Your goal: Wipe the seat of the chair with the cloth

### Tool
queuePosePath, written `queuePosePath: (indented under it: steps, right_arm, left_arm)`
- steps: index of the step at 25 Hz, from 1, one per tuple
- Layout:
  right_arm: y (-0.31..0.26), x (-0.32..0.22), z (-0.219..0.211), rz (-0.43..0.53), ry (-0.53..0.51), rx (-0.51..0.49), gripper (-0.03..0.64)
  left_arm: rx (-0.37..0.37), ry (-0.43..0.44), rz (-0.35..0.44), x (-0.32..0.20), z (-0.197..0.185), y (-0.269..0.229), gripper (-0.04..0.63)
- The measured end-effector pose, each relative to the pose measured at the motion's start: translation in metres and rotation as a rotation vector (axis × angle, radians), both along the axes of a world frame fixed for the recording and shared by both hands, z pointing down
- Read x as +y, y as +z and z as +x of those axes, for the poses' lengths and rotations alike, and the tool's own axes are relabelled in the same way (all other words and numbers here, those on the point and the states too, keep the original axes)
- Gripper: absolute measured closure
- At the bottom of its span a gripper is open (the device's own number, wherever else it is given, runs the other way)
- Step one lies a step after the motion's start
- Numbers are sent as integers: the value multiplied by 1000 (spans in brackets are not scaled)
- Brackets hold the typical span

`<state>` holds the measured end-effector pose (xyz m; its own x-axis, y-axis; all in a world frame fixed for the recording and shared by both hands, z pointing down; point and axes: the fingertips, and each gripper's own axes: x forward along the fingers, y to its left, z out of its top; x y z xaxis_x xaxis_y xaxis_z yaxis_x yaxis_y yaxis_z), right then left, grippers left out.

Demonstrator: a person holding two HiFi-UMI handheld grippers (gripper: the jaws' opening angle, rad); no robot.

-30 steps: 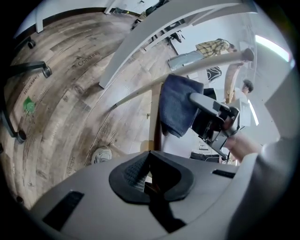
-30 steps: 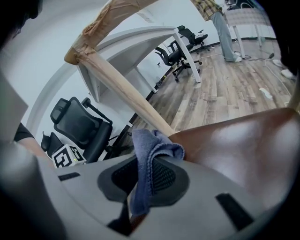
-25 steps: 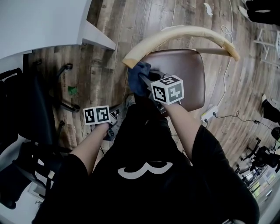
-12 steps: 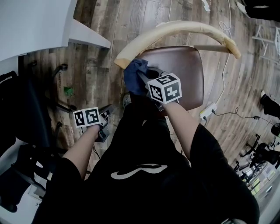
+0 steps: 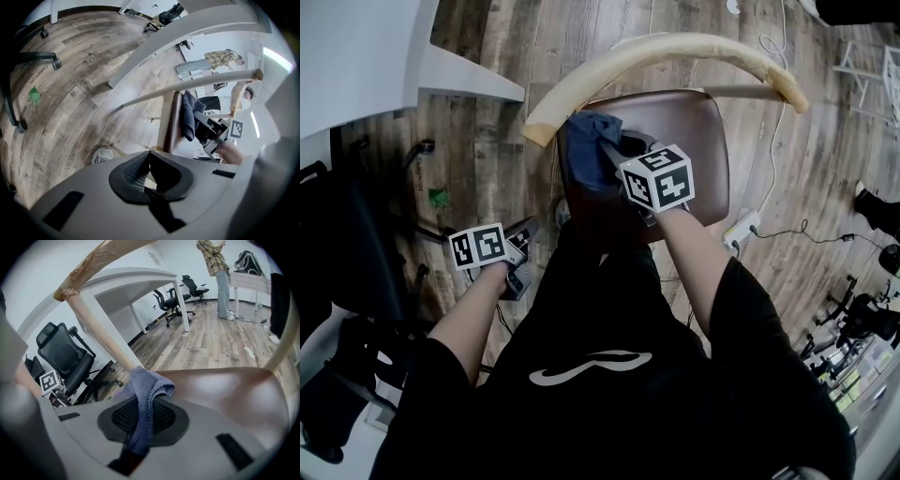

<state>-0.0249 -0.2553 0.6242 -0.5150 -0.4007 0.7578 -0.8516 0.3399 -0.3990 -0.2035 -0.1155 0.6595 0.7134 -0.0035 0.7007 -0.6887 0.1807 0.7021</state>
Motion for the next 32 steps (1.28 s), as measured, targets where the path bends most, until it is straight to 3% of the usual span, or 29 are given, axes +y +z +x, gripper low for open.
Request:
queuePosePath:
  steps: [8, 21, 32]
  right_arm:
    - [1, -8, 57, 23, 92, 68, 568]
    - [2, 4, 181, 43, 326, 219, 568]
    - [4, 19, 252, 38, 372, 436, 568]
  left_arm:
    - [-3, -15, -13, 0, 1, 2, 581]
    - [-19, 24, -19, 10, 5, 4, 581]
    - [-24, 49, -25, 18, 7, 6, 581]
